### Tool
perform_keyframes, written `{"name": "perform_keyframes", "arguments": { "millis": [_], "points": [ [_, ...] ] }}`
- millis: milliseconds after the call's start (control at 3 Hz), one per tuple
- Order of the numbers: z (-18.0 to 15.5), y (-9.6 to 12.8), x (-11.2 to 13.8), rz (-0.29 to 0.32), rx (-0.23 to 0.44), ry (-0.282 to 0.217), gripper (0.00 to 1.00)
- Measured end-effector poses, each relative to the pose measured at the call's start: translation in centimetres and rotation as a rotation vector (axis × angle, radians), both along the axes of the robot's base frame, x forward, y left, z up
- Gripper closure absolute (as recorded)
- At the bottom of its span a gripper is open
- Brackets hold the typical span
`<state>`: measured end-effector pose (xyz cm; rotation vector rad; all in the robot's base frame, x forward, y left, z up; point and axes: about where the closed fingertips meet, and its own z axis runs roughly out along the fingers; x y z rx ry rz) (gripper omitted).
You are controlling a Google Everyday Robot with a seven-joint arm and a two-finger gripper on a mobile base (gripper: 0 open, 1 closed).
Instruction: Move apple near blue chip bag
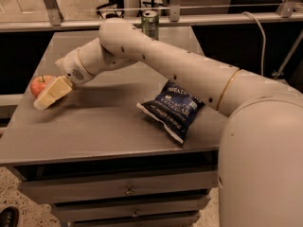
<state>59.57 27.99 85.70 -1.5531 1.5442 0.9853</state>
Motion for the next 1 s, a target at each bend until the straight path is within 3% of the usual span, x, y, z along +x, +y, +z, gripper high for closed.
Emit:
{"name": "perform_keyframes", "arguments": {
  "millis": [333, 667, 1000],
  "points": [
    [-0.1, 0.4, 0.3, -0.017, 0.004, 0.007, 0.24],
    [0.5, -0.5, 1.1, -0.046, 0.003, -0.007, 0.47],
    [3.6, -7.4, 3.8, -0.174, -0.054, -0.094, 0.78]
  ]
}}
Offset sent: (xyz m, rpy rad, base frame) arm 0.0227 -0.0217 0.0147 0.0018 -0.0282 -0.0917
